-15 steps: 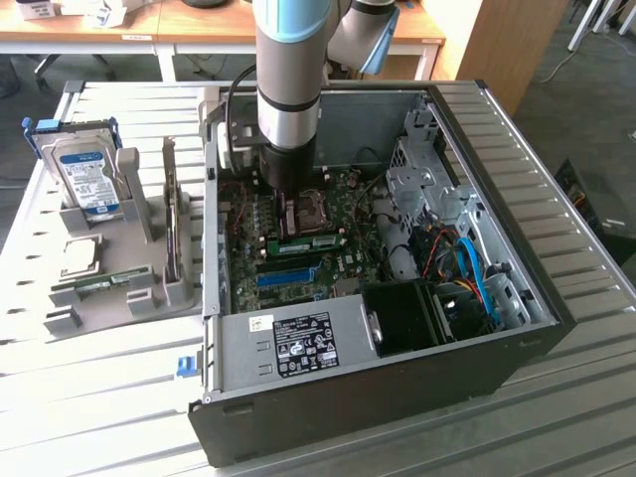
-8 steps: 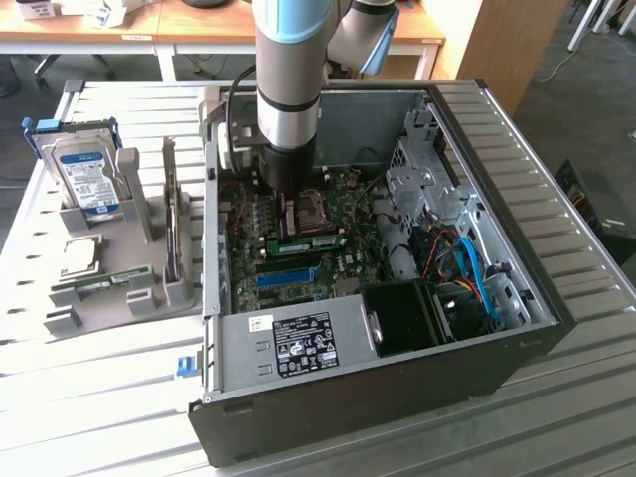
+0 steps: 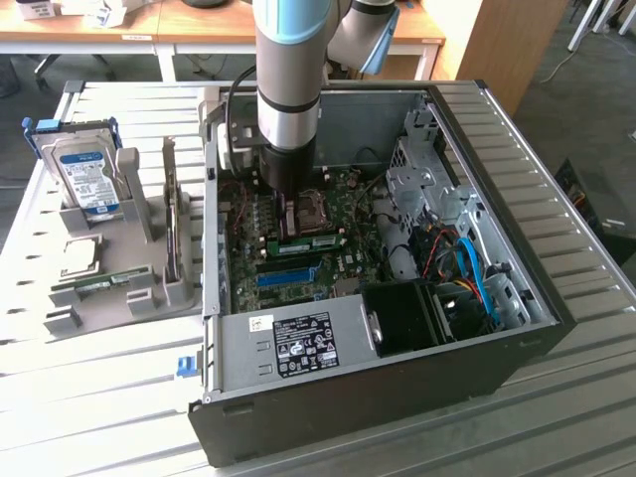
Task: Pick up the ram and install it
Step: 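Press down the ram until it locks into place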
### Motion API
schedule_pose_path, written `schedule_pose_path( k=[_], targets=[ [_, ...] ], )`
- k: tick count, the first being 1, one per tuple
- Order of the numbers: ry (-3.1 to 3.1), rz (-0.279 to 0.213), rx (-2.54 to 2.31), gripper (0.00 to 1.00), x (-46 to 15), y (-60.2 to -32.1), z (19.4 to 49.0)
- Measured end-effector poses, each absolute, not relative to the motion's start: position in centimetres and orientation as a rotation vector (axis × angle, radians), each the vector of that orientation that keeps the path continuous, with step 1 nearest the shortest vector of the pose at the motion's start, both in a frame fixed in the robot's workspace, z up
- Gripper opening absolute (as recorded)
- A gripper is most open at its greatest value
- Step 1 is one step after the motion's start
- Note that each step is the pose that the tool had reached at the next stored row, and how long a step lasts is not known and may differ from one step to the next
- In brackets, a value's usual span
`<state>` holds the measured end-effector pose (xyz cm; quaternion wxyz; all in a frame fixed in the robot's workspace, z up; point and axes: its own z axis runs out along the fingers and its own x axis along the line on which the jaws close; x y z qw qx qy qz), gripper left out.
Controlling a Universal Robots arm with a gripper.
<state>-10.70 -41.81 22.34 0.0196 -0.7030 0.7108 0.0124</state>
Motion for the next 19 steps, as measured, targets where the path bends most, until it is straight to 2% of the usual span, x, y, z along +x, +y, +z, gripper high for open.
schedule_pose_path(
  k=[19],
  targets=[
    [2.206, 0.038, -2.182, 0.11, -10.7, -41.81, 22.23]
  ],
)
